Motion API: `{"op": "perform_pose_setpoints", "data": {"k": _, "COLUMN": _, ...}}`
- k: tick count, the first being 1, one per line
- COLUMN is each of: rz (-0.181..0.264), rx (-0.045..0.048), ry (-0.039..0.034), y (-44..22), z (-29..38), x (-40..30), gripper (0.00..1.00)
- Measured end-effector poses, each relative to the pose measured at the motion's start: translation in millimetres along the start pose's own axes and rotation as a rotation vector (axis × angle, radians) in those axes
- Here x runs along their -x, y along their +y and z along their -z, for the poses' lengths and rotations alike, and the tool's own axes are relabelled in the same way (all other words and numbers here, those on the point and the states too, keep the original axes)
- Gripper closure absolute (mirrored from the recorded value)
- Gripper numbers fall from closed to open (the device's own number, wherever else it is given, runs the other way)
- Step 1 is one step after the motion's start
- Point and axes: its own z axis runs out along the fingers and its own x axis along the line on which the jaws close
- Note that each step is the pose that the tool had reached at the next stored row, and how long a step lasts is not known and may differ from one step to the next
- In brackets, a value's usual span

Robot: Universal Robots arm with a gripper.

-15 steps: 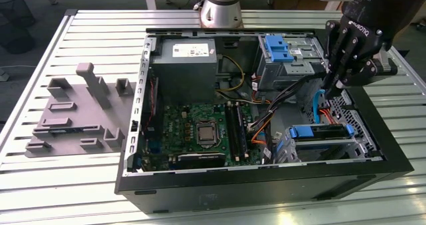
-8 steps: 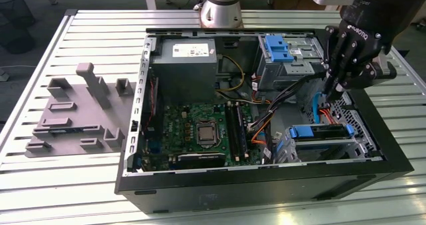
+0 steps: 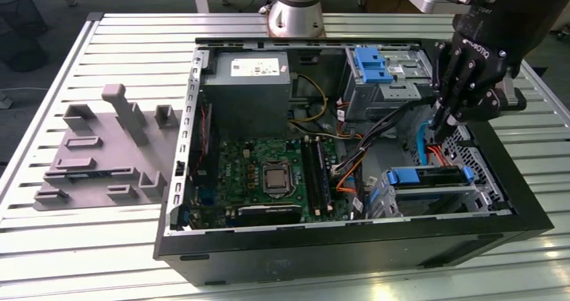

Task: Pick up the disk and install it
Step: 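Insert the second disk wire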

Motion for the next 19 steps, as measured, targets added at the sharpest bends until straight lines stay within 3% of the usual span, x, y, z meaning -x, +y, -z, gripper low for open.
{"op": "perform_pose_setpoints", "data": {"k": 2, "rz": 0.000, "rx": 0.0005, "ry": -0.0318, "y": 0.0, "z": -0.2, "x": -0.2, "gripper": 0.84}}
{"op": "perform_pose_setpoints", "data": {"k": 12, "rz": 0.000, "rx": 0.0006, "ry": -0.0344, "y": 0.0, "z": -0.3, "x": -0.2, "gripper": 0.84}}
{"op": "perform_pose_setpoints", "data": {"k": 19, "rz": 0.000, "rx": 0.0006, "ry": -0.0355, "y": -0.1, "z": -5.2, "x": -4.0, "gripper": 0.84}}
